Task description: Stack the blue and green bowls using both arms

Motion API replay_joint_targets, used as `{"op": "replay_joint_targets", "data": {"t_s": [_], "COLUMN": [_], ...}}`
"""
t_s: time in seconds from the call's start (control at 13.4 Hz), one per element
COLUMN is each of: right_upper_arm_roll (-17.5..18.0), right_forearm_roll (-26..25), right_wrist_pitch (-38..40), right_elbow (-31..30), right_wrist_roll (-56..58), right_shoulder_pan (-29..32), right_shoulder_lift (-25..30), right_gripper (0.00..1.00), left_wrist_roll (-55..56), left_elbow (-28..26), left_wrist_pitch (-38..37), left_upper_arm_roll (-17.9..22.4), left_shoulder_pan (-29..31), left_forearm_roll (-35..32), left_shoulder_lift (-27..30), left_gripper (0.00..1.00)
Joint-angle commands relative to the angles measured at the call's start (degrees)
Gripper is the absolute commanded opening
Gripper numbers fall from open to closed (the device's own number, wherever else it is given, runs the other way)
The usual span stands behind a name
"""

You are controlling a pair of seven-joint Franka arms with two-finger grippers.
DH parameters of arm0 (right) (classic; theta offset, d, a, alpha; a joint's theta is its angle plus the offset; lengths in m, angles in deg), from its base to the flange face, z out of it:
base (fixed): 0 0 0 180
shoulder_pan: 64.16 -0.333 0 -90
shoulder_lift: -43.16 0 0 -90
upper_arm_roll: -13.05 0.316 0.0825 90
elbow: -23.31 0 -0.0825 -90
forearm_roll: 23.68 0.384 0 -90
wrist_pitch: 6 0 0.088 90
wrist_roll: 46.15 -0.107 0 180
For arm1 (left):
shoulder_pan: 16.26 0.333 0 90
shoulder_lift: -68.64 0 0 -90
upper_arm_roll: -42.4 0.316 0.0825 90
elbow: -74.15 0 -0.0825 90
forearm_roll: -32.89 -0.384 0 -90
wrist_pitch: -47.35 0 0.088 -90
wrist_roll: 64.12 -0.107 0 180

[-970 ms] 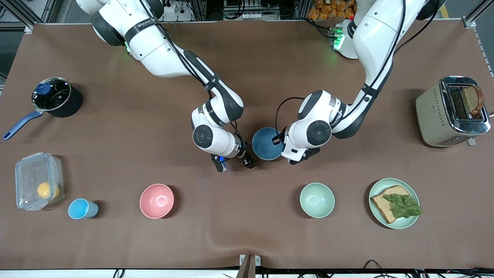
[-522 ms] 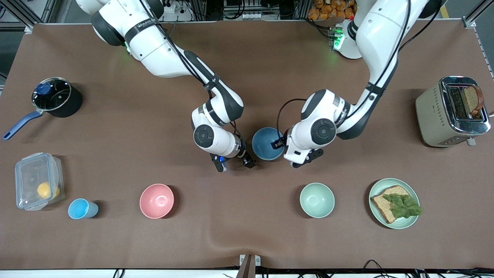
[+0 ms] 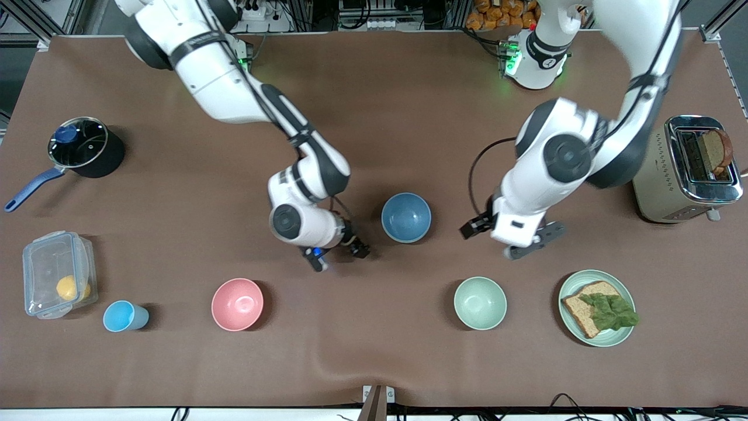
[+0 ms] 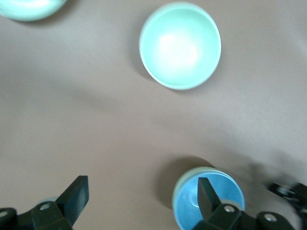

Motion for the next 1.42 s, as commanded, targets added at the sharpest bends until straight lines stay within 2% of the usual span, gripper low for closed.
{"op": "replay_joint_targets", "data": {"t_s": [0.0, 0.15, 0.3, 0.37, 0.45, 0.6, 0.67, 0.82, 0.97, 1.12, 1.34], "right_upper_arm_roll": [0.6, 0.7, 0.7, 0.6, 0.6, 0.6, 0.6, 0.6, 0.7, 0.7, 0.7], "right_forearm_roll": [-0.7, -0.5, -0.7, -1.3, -4.6, -16.5, -19.5, -20.1, -20.1, -20.1, -19.8], "right_wrist_pitch": [6.5, 13.7, 21.0, 24.2, 26.8, 31.5, 33.5, 35.1, 38.2, 40.7, 39.0], "right_elbow": [-2.4, -2.1, -2.0, -2.0, -2.1, -2.6, -2.6, -2.7, -2.8, -4.1, -13.9], "right_wrist_roll": [8.1, 18.5, 30.9, 37.1, 42.5, 47.9, 50.3, 60.6, 66.6, 66.9, 66.7], "right_shoulder_pan": [4.9, 10.8, 16.8, 19.0, 20.9, 21.4, 21.9, 25.4, 29.2, 31.1, 31.7], "right_shoulder_lift": [6.4, 10.7, 16.3, 18.7, 20.9, 26.8, 29.8, 34.4, 37.5, 41.7, 51.0], "right_gripper": [1.0, 1.0, 1.0, 1.0, 1.0, 1.0, 1.0, 1.0, 1.0, 1.0, 1.0], "left_wrist_roll": [-5.8, -14.7, -24.5, -30.4, -34.9, -36.9, -37.1, -39.5, -40.5, -40.6, -40.6], "left_elbow": [-1.8, -1.7, 1.0, 1.0, 0.7, 1.3, 1.2, 1.4, 1.4, 1.2, 0.9], "left_wrist_pitch": [-6.1, -10.5, -11.9, -11.9, -13.0, -16.8, -17.2, -18.2, -18.6, -19.0, -19.2], "left_upper_arm_roll": [-0.5, -0.2, 0.1, 2.0, 3.6, 4.9, 6.3, 11.0, 12.1, 12.7, 12.7], "left_shoulder_pan": [4.3, 6.9, 12.2, 11.3, 11.4, 11.1, 10.7, 8.7, 7.9, 7.4, 6.4], "left_forearm_roll": [-2.6, -1.9, -0.4, -0.1, 0.8, 1.5, 1.6, 4.6, 5.7, 6.1, 6.1], "left_shoulder_lift": [8.2, 13.2, 14.0, 15.6, 16.6, 17.4, 17.8, 18.3, 18.9, 19.5, 19.6], "left_gripper": [1.0, 1.0, 1.0, 1.0, 1.0, 1.0, 1.0, 1.0, 1.0, 1.0, 1.0]}}
